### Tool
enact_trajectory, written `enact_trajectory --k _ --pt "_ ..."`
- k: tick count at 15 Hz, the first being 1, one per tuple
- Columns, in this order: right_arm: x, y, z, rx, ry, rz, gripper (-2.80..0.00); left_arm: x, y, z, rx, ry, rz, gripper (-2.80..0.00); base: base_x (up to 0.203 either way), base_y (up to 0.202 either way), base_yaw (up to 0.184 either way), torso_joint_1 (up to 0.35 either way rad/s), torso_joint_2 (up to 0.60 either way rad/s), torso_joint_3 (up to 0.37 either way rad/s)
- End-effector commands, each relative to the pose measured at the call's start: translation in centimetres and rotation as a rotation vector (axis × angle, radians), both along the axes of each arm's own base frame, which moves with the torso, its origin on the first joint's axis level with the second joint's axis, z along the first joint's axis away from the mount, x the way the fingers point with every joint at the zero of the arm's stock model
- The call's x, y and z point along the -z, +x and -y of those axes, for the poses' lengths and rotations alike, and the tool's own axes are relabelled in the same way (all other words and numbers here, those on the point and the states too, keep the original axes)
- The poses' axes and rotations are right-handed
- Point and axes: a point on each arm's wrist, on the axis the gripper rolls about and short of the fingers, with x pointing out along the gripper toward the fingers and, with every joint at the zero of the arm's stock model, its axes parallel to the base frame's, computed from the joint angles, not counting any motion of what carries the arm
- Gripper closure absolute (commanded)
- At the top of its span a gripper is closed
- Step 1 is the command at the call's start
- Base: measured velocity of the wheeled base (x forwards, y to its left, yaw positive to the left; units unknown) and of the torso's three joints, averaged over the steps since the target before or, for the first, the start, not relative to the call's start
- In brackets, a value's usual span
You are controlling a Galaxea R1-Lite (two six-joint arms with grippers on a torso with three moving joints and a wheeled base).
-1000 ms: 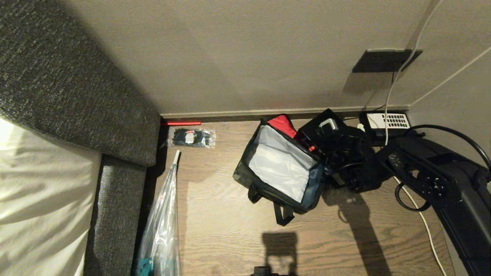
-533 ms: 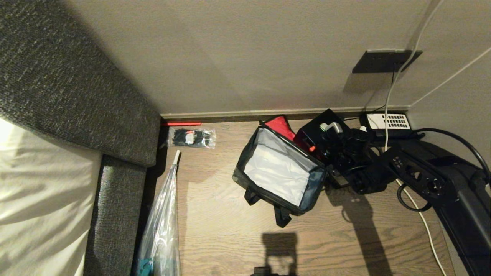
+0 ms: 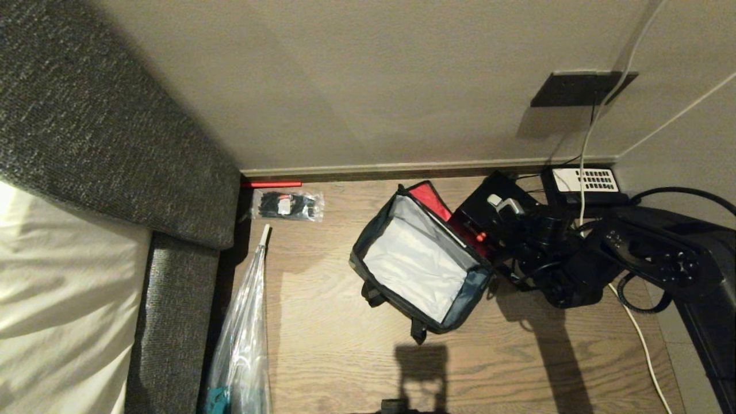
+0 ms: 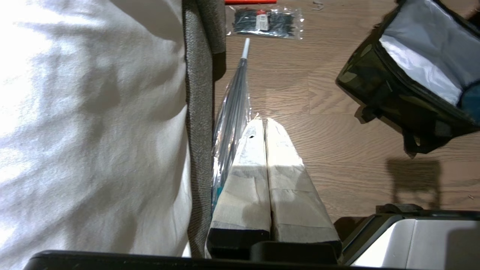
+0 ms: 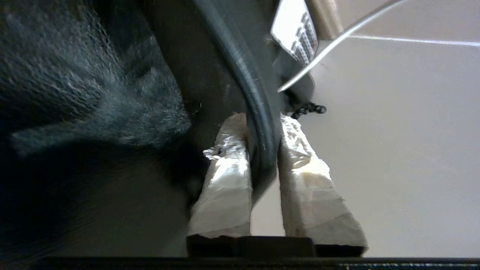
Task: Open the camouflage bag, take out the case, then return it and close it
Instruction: Grip the handle again
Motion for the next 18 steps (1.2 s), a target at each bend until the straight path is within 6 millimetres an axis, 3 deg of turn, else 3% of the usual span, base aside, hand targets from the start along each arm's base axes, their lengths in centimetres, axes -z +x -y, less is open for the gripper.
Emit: enact_trajectory --k 1,6,9,14,18 --pt "-2.8 -1.0 0.0 0.001 0.005 0.057 0.00 0.0 0.0 0.0 0.000 0.000 -0.002 0.00 0.000 0.000 0.000 0.000 0.00 0.000" --pt "-6.3 -3.7 4.6 0.082 -0.007 0.024 0.00 0.0 0.0 0.0 0.000 0.000 0.000 0.00 0.000 0.000 0.000 0.000 0.00 0.000" --pt "-6.8 -5.4 5.5 0.089 -0.002 -0.010 0.00 0.0 0.0 0.0 0.000 0.000 0.000 0.00 0.000 0.000 0.000 0.000 0.00 0.000" --pt "-4.4 -5.8 5.4 0.070 0.000 -0.083 0.00 0.0 0.0 0.0 0.000 0.000 0.000 0.00 0.000 0.000 0.000 0.000 0.00 0.000" --pt "-3.8 -5.7 2.0 -0.049 0.042 -0.078 0.00 0.0 0.0 0.0 0.000 0.000 0.000 0.00 0.000 0.000 0.000 0.000 0.00 0.000"
